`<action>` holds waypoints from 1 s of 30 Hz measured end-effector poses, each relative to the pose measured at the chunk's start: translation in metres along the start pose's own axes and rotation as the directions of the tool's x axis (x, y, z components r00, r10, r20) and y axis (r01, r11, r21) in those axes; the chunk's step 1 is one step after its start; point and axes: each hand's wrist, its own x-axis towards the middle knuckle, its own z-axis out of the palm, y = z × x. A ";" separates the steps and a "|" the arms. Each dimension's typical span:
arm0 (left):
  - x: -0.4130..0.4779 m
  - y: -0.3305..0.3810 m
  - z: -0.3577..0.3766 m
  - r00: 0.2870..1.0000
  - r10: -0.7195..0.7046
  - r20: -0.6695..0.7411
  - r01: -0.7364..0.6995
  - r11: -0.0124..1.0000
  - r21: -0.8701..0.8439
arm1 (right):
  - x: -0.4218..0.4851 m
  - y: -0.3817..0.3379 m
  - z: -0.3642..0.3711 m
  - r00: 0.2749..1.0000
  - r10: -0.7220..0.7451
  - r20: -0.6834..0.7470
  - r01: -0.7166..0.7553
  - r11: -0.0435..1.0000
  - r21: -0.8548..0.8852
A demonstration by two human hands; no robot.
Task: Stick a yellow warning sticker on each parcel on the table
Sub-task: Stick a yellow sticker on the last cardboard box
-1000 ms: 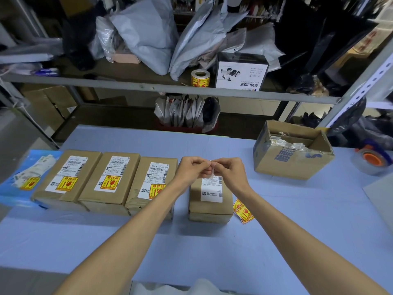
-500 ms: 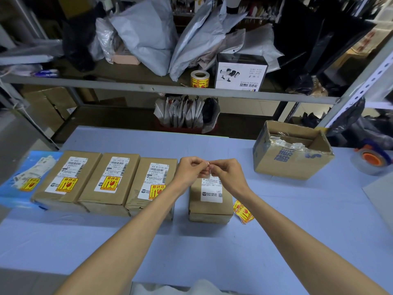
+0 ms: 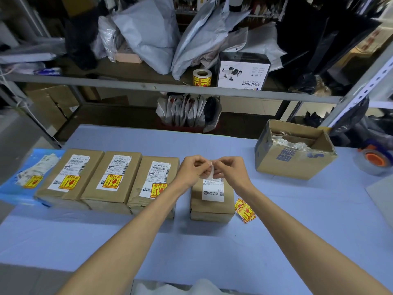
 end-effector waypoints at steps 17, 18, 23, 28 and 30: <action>0.003 -0.001 0.005 0.996 -0.075 -0.055 0.072 0.996 -0.062 | 0.004 0.004 0.004 0.997 0.025 -0.076 -0.022 0.999 0.041; 0.003 0.000 0.005 0.995 -0.087 -0.038 0.084 0.994 -0.073 | 0.004 0.004 0.003 0.997 0.024 -0.077 -0.021 0.999 0.035; 0.004 0.000 0.006 0.994 -0.080 -0.068 0.082 0.996 0.026 | 0.005 0.004 0.001 0.998 0.023 -0.055 -0.022 0.999 0.030; 0.008 0.001 0.006 0.981 -0.119 -0.151 0.131 0.989 0.068 | 0.004 0.001 -0.001 1.000 0.013 -0.022 -0.011 0.997 0.073; 0.008 0.004 0.005 0.980 -0.129 -0.150 0.139 0.989 0.053 | 0.004 0.000 -0.003 1.000 -0.004 -0.015 0.005 0.997 0.076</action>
